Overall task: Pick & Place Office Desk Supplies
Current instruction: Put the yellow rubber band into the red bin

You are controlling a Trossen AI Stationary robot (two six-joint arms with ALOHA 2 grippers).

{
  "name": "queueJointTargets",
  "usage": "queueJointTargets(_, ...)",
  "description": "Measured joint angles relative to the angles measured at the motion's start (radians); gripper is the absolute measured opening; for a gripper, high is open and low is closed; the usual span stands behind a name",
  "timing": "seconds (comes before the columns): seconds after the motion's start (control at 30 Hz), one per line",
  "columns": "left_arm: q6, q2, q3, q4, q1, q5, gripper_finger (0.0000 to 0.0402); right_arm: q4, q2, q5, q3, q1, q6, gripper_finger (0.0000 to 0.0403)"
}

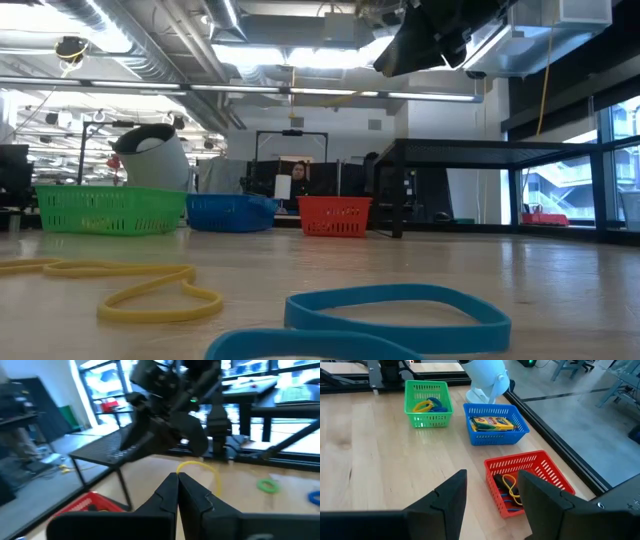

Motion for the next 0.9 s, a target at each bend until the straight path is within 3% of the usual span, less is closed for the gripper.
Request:
queueJointTargets(0.17, 0.003, 0.000, 0.000, -0.001, 0.007, -0.082, 0.0001, 0.000, 0.000, -0.003, 0.000, 0.000, 0.000, 0.0178)
queueJointTargets(0.5, -0.037, 0.000, 0.000, -0.058, 0.139, -0.064, 0.0001, -0.001, 0.000, -0.012, 0.000, 0.000, 0.000, 0.0178)
queueJointTargets(0.8, -0.186, 0.000, 0.000, -0.223, 0.326, -0.057, 0.0003, -0.001, 0.000, -0.160, 0.000, 0.000, 0.000, 0.0178)
queueJointTargets(0.9, -0.190, -0.001, 0.000, -0.227, 0.398, 0.012, 0.0003, -0.001, 0.000, -0.220, 0.000, 0.000, 0.000, 0.0178)
